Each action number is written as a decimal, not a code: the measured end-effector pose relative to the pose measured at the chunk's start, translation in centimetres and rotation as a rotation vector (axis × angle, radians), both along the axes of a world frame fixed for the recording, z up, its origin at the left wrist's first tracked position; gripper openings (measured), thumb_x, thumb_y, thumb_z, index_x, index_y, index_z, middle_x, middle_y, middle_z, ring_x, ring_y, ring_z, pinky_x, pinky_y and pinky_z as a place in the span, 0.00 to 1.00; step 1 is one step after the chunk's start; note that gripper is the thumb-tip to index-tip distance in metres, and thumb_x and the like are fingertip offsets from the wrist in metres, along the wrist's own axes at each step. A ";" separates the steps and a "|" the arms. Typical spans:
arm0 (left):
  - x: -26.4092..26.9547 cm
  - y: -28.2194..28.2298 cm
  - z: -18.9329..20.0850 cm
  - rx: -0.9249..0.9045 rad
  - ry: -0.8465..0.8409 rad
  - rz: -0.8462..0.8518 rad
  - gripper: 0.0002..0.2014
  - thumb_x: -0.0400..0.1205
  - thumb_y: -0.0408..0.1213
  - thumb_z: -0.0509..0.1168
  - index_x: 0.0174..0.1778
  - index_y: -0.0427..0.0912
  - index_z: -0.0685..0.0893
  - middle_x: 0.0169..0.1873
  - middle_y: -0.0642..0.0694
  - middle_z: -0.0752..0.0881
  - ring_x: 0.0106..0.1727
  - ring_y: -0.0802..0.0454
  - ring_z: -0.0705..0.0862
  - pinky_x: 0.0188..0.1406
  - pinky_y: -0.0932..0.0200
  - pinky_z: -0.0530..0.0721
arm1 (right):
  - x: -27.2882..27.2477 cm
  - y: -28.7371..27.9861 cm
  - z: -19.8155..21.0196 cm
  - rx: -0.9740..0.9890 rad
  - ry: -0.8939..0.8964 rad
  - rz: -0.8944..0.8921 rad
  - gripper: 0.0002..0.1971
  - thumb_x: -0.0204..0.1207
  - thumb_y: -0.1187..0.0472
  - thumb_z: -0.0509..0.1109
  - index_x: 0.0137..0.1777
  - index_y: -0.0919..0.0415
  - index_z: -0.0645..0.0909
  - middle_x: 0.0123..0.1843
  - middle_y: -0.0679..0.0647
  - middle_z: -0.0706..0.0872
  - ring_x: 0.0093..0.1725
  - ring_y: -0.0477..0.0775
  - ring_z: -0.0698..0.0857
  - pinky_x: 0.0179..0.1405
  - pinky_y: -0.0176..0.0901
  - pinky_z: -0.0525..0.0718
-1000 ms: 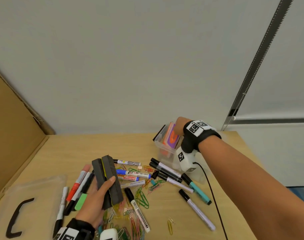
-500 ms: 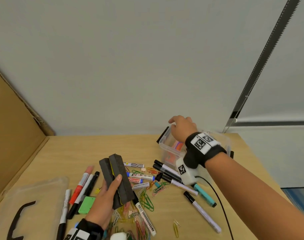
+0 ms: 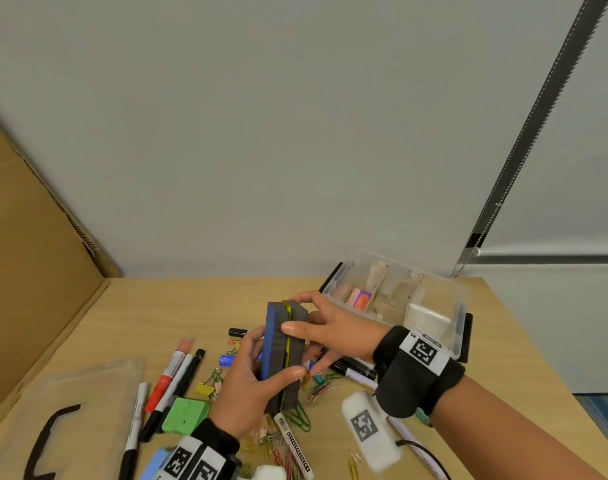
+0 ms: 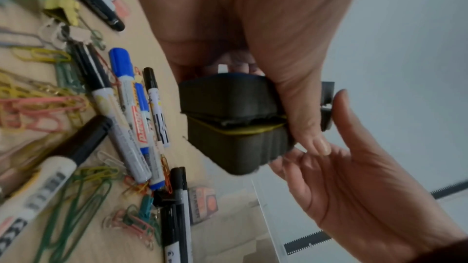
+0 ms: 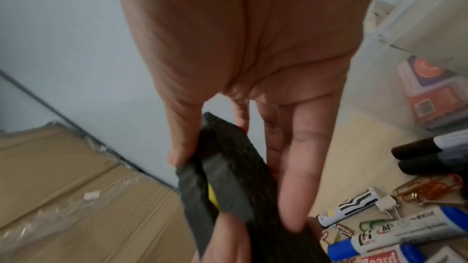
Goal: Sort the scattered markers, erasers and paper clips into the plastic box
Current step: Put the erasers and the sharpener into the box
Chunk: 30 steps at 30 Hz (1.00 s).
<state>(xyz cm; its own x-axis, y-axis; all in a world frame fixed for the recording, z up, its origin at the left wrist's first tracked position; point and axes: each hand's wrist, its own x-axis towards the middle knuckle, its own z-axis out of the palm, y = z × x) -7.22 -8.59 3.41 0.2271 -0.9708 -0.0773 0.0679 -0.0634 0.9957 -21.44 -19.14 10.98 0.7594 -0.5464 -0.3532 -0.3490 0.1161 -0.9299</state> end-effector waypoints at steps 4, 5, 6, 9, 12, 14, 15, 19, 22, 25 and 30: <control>0.8 0.3 0.1 -0.008 -0.024 -0.036 0.39 0.62 0.48 0.82 0.67 0.50 0.73 0.59 0.51 0.87 0.57 0.54 0.87 0.47 0.61 0.87 | -0.9 -0.9 0.3 0.040 0.019 -0.019 0.25 0.76 0.64 0.72 0.68 0.56 0.64 0.58 0.63 0.84 0.45 0.60 0.89 0.48 0.53 0.90; 1.0 0.4 0.0 -0.006 -0.030 -0.012 0.42 0.58 0.55 0.82 0.67 0.51 0.73 0.58 0.51 0.87 0.57 0.54 0.87 0.47 0.62 0.87 | -1.2 -1.2 0.6 0.017 0.023 -0.022 0.24 0.77 0.66 0.71 0.68 0.58 0.64 0.59 0.63 0.84 0.46 0.60 0.89 0.45 0.50 0.91; 1.4 0.4 -0.2 -0.004 -0.035 0.027 0.44 0.55 0.60 0.81 0.66 0.51 0.73 0.58 0.51 0.87 0.55 0.56 0.87 0.46 0.62 0.86 | -1.5 -1.5 1.2 -0.036 0.022 -0.038 0.22 0.77 0.68 0.69 0.66 0.59 0.64 0.59 0.64 0.85 0.44 0.58 0.90 0.42 0.47 0.91; 2.5 0.8 -1.0 0.019 -0.030 0.121 0.42 0.58 0.67 0.76 0.66 0.54 0.73 0.55 0.49 0.88 0.54 0.56 0.88 0.55 0.55 0.83 | -2.8 -3.0 3.3 -0.423 -0.002 -0.205 0.19 0.78 0.68 0.66 0.63 0.56 0.64 0.55 0.61 0.84 0.40 0.58 0.88 0.33 0.42 0.88; 3.1 1.2 -1.9 0.049 -0.004 0.158 0.44 0.54 0.71 0.75 0.65 0.56 0.74 0.53 0.47 0.88 0.54 0.51 0.89 0.60 0.49 0.81 | -3.9 -5.1 4.9 -0.918 -0.004 -0.481 0.18 0.75 0.64 0.65 0.60 0.51 0.64 0.50 0.55 0.82 0.38 0.57 0.83 0.35 0.48 0.82; 3.1 1.5 -2.1 0.060 0.004 0.170 0.34 0.65 0.62 0.73 0.64 0.54 0.75 0.53 0.44 0.88 0.52 0.50 0.89 0.61 0.48 0.81 | -4.2 -6.8 5.2 -1.077 0.061 -0.585 0.17 0.74 0.62 0.63 0.60 0.52 0.64 0.51 0.53 0.80 0.40 0.55 0.81 0.39 0.48 0.81; 3.0 1.7 -2.2 0.063 0.001 0.174 0.28 0.70 0.54 0.70 0.65 0.51 0.75 0.53 0.43 0.88 0.50 0.51 0.89 0.60 0.49 0.82 | -4.2 -7.7 5.0 -1.094 0.129 -0.586 0.16 0.74 0.61 0.63 0.60 0.54 0.64 0.52 0.54 0.80 0.43 0.55 0.81 0.41 0.49 0.82; 2.9 1.9 -2.2 0.071 -0.023 0.181 0.20 0.80 0.41 0.65 0.67 0.45 0.73 0.52 0.45 0.87 0.47 0.53 0.90 0.51 0.56 0.82 | -4.0 -10.5 3.9 -0.974 0.477 -0.412 0.14 0.75 0.62 0.63 0.59 0.59 0.69 0.54 0.62 0.82 0.48 0.62 0.81 0.46 0.52 0.82; 3.0 2.0 -2.1 0.070 -0.014 0.194 0.18 0.81 0.39 0.64 0.67 0.46 0.73 0.52 0.47 0.87 0.46 0.55 0.90 0.47 0.58 0.83 | -3.4 -11.4 4.3 -0.936 0.513 -0.396 0.15 0.75 0.63 0.65 0.61 0.62 0.70 0.54 0.63 0.82 0.48 0.62 0.81 0.46 0.51 0.81; 3.1 1.9 -2.3 0.077 -0.002 0.207 0.19 0.81 0.39 0.64 0.68 0.48 0.73 0.53 0.47 0.87 0.49 0.52 0.89 0.49 0.59 0.82 | -2.3 -11.5 4.6 -0.952 0.555 -0.373 0.15 0.76 0.63 0.64 0.61 0.63 0.69 0.53 0.63 0.82 0.47 0.62 0.81 0.45 0.52 0.81; 3.3 1.9 -2.4 0.075 0.009 0.222 0.20 0.80 0.41 0.64 0.68 0.49 0.73 0.53 0.48 0.88 0.53 0.46 0.88 0.53 0.56 0.83 | -1.3 -12.3 3.0 -0.826 0.902 -0.203 0.17 0.81 0.61 0.62 0.67 0.67 0.69 0.59 0.65 0.80 0.50 0.62 0.78 0.46 0.49 0.76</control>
